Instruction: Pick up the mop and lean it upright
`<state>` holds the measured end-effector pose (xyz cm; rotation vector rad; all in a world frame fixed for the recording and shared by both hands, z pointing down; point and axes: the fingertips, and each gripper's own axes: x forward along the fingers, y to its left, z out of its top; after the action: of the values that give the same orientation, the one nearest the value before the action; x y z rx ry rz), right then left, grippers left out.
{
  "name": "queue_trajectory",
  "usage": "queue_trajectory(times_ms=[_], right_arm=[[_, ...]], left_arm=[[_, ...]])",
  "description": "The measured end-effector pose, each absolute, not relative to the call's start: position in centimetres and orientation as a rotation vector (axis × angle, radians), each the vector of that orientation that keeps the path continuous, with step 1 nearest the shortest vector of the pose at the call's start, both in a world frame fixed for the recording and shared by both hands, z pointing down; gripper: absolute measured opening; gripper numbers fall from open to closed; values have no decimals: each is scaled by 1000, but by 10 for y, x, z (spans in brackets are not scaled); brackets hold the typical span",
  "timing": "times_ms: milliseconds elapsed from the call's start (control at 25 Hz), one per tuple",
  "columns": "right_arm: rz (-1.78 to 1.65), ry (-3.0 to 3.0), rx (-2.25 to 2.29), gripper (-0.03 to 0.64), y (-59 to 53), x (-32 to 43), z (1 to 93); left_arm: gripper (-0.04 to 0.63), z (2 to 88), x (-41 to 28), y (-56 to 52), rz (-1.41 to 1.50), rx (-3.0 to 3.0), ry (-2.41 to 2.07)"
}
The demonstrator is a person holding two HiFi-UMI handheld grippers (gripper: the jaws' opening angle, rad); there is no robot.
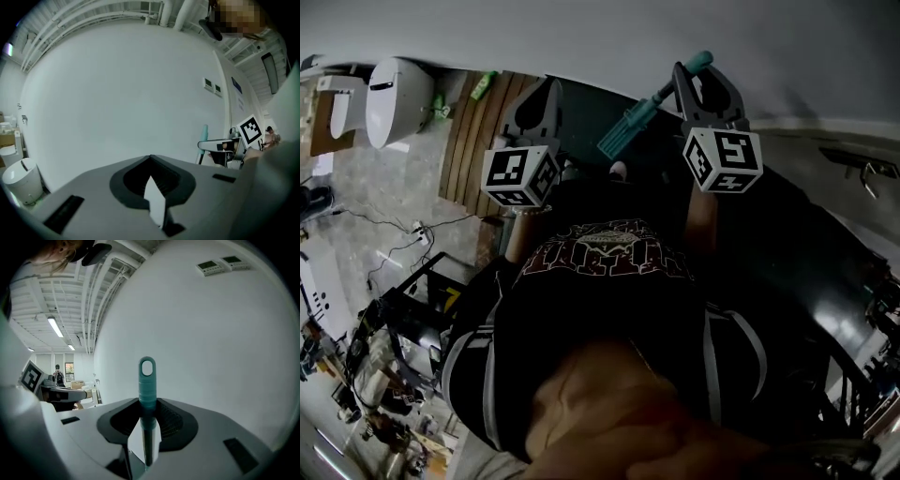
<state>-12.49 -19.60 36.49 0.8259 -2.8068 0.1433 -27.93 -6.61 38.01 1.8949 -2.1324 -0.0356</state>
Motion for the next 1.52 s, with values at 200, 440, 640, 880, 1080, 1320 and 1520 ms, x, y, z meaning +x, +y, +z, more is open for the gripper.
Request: queue_trajectory(times_ms=[200, 440, 640, 880, 1080, 1320, 1520], right_arm=[[158, -2794, 793, 121, -184, -158, 373], [175, -2740, 882, 121, -179, -200, 386], [186, -2681, 1006, 121, -179, -231, 397], [236, -2613, 1132, 121, -184, -259, 412], [265, -2559, 1197, 121, -192, -274, 425], [305, -2503, 1223, 121, -207, -286, 447], [350, -2469, 1222, 121, -224, -298, 470]], left_arm=[[46, 381, -310, -51, -57, 1848, -2175], [46, 379, -353, -55, -43, 1941, -2110], [46, 371, -386, -66, 3, 2077, -2035], [46, 372, -422, -83, 31, 2176, -1926], [46, 372, -434, -95, 44, 2231, -1855], [46, 374, -438, -102, 41, 2266, -1791], [46, 378, -452, -109, 39, 2243, -1797]])
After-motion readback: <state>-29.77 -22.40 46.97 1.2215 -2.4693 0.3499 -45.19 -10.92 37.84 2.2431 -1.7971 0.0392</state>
